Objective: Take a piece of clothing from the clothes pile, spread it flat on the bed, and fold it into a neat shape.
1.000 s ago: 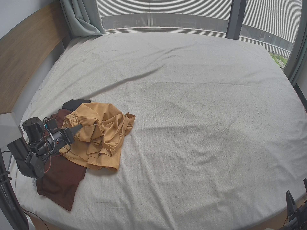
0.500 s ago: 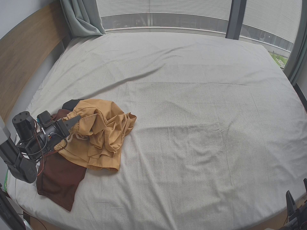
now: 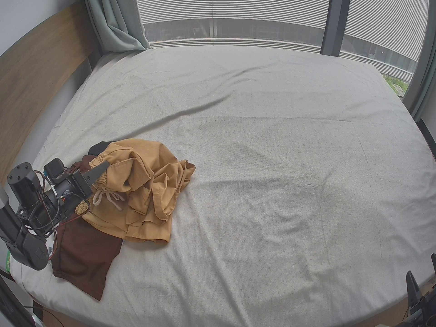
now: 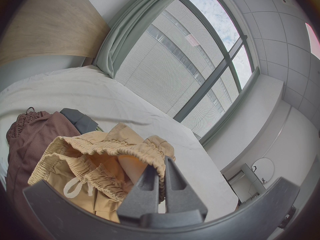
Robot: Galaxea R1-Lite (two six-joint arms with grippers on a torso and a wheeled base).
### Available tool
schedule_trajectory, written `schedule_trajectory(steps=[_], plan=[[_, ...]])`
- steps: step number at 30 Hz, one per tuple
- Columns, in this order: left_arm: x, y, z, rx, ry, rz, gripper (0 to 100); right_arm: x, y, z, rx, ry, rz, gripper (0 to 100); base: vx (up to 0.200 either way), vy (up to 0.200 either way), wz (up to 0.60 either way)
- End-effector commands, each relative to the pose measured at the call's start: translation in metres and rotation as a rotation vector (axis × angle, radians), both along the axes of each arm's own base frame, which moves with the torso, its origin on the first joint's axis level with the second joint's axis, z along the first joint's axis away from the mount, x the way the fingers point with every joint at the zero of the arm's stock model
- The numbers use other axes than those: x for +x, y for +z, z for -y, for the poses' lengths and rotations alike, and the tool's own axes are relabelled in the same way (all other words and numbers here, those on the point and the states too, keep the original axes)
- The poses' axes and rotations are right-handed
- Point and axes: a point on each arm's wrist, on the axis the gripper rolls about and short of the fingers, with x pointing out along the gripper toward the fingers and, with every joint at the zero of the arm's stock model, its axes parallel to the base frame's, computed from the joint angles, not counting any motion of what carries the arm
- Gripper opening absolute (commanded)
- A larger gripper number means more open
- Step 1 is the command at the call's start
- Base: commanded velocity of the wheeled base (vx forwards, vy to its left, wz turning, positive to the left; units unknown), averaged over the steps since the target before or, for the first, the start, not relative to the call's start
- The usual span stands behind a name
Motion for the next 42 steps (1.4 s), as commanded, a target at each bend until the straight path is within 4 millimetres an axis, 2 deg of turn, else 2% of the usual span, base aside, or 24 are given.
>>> schedule_trajectory(steps=[1,7,11,19,23,24,36,42], plan=[[-0.001,0.004,0.002,-0.008,-0.001,0.015,0,0.000,-0.005,0.000,0.000,0.001,-0.001,100,0.000,0.000,0.00],[-0.005,0.020,0.009,-0.035,-0.032,0.061,0,0.000,-0.005,0.000,0.000,0.004,-0.001,100,0.000,0.000,0.00],[-0.015,0.034,0.020,-0.088,-0.077,0.085,0,0.000,-0.005,0.000,0.000,0.004,-0.001,100,0.000,0.000,0.00],[-0.020,0.038,0.036,-0.102,-0.084,0.097,0,0.000,-0.005,0.000,0.000,0.002,-0.001,100,0.000,0.000,0.00],[-0.023,0.042,0.049,-0.120,-0.074,0.105,0,0.000,-0.005,0.000,0.000,0.002,-0.001,100,0.000,0.000,0.00],[-0.025,0.043,0.057,-0.133,-0.078,0.107,0,0.000,-0.005,0.000,0.000,0.002,-0.001,100,0.000,0.000,0.00],[-0.029,0.051,0.086,-0.178,-0.067,0.131,0,0.000,-0.005,0.000,0.000,0.001,-0.001,100,0.000,0.000,0.00],[-0.034,0.055,0.108,-0.215,-0.069,0.132,0,0.000,-0.005,0.000,0.000,0.001,-0.001,100,0.000,0.000,0.00]])
